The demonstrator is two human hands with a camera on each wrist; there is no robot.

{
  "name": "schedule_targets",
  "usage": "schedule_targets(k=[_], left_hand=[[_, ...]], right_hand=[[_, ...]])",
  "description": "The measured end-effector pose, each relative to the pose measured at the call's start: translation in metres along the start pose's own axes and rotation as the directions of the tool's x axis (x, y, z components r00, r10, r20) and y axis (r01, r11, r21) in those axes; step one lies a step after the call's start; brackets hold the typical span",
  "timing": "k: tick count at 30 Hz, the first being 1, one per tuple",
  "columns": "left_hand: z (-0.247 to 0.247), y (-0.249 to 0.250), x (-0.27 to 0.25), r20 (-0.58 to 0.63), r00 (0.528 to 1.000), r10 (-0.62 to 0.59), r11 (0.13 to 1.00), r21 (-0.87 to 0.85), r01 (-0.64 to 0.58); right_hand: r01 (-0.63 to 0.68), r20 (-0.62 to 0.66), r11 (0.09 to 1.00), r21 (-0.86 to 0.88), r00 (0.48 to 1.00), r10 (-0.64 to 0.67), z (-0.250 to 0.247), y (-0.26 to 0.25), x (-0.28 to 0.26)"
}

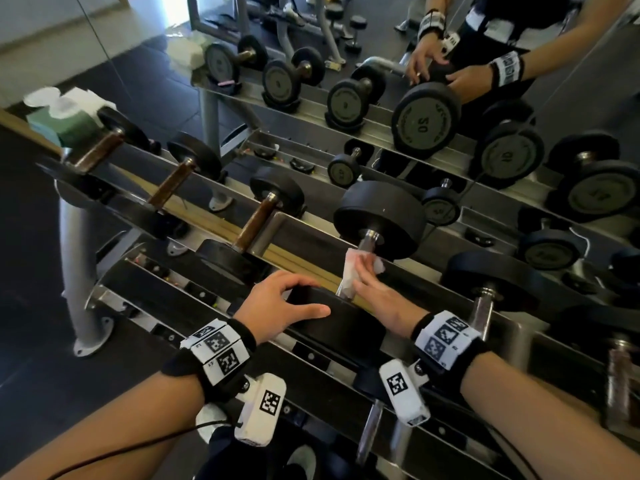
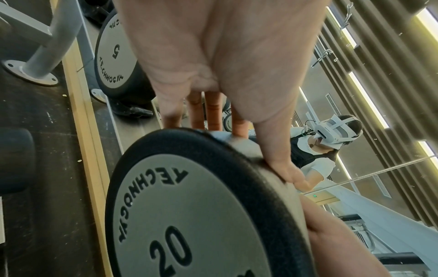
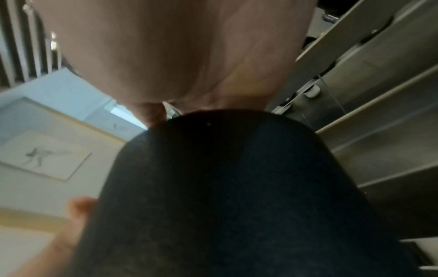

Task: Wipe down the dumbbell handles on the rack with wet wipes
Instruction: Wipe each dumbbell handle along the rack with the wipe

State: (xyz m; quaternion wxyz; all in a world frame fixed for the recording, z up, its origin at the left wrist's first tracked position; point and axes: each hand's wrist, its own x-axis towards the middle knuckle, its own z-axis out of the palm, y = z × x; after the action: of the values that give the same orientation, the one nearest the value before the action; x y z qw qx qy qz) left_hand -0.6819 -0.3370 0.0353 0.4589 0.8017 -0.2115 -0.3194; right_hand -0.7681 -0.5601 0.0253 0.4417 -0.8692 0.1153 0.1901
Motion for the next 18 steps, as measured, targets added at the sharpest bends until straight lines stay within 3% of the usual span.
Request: schedule_targets(k=[2, 6, 14, 16, 18], left_hand=[[-0.001, 0.0, 0.0, 0.002, 1.0, 0.013, 1.0, -0.001, -0.013], [-0.001, 0.001, -0.001, 0.007, 1.0, 0.016, 1.0, 0.015, -0.017], [-0.001, 0.007, -0.003, 0.008, 1.0, -0.013, 1.0, 0.003, 0.013], [0.0, 0.008, -0.004, 0.009, 1.0, -0.021, 0.999, -0.025, 0.021], [0.0, 0.009, -0.005, 0.004, 1.0, -0.028, 0.998, -0.05, 0.028]], right_hand=[[-0.054, -0.081, 0.971, 0.233, 0.994, 0.075, -0.002, -0.001, -0.003], [-0.151, -0.085, 0.901, 0.405, 0.976, 0.202, -0.006, -0.007, -0.007], [-0.071, -0.083, 0.91, 0.408, 0.99, 0.115, -0.011, -0.008, 0.007], [-0.03, -0.187, 0.914, 0.404, 0.976, 0.114, -0.006, -0.002, 0.006], [-0.017, -0.338, 0.919, 0.393, 0.927, 0.162, -0.004, 0.001, 0.009]])
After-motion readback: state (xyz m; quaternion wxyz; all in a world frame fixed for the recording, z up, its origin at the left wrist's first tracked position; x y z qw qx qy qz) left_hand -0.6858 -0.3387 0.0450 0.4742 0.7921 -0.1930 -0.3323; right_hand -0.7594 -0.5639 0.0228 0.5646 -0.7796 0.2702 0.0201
